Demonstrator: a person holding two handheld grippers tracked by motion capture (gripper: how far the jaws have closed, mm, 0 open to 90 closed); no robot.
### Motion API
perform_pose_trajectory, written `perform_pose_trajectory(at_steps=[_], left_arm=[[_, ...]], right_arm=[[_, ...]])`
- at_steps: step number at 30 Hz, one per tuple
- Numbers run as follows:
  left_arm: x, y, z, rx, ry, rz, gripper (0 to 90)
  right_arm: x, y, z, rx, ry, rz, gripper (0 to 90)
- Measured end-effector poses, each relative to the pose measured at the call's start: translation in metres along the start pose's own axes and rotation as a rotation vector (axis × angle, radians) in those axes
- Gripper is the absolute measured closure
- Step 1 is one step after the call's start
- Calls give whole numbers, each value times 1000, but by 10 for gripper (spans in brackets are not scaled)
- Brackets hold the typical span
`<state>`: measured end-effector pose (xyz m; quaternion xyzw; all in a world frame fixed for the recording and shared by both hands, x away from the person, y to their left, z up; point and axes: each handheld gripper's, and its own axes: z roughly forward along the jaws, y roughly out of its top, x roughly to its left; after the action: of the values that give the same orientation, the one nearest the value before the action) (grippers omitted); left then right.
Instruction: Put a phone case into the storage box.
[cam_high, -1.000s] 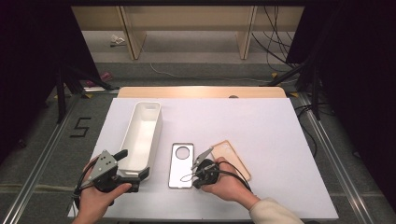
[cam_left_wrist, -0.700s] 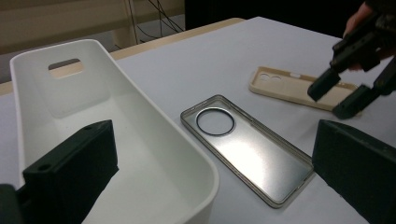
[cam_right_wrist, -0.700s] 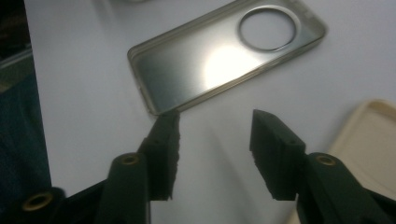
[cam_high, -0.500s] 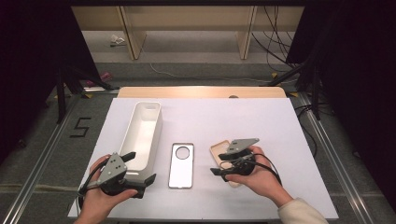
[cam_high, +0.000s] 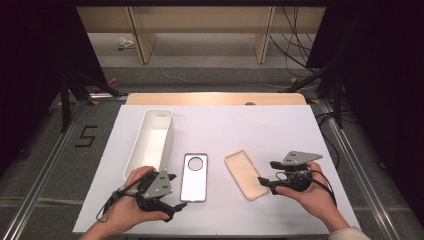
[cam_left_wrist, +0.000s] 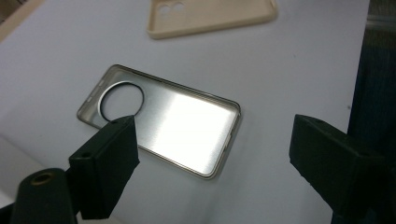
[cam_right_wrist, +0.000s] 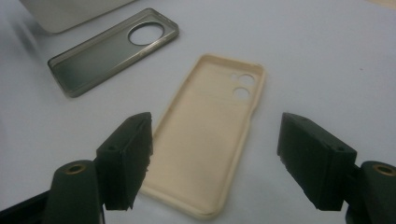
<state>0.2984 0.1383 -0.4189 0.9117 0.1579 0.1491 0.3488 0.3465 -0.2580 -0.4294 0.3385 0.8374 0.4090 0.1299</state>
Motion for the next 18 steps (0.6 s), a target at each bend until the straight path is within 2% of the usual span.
perform_pose_trajectory(at_steps=[1,5,9,12,18], left_arm=[[-2,4,5,38,-8,38,151],[-6,14,20,99,-44,98,152],[-7,24,32,199,-83,193,169],[-5,33,40,248,-71,245,174],[-1,41,54,345,-68,316,200]], right_arm=[[-2,-2,-2,-6,-7,7,277],[-8,-7,-10,-26,-32,31,276],[-10,-11,-14,-31,-41,49,275],[-12,-12,-15,-42,-44,54,275],[-12,-12,-15,-40,-40,57,275]])
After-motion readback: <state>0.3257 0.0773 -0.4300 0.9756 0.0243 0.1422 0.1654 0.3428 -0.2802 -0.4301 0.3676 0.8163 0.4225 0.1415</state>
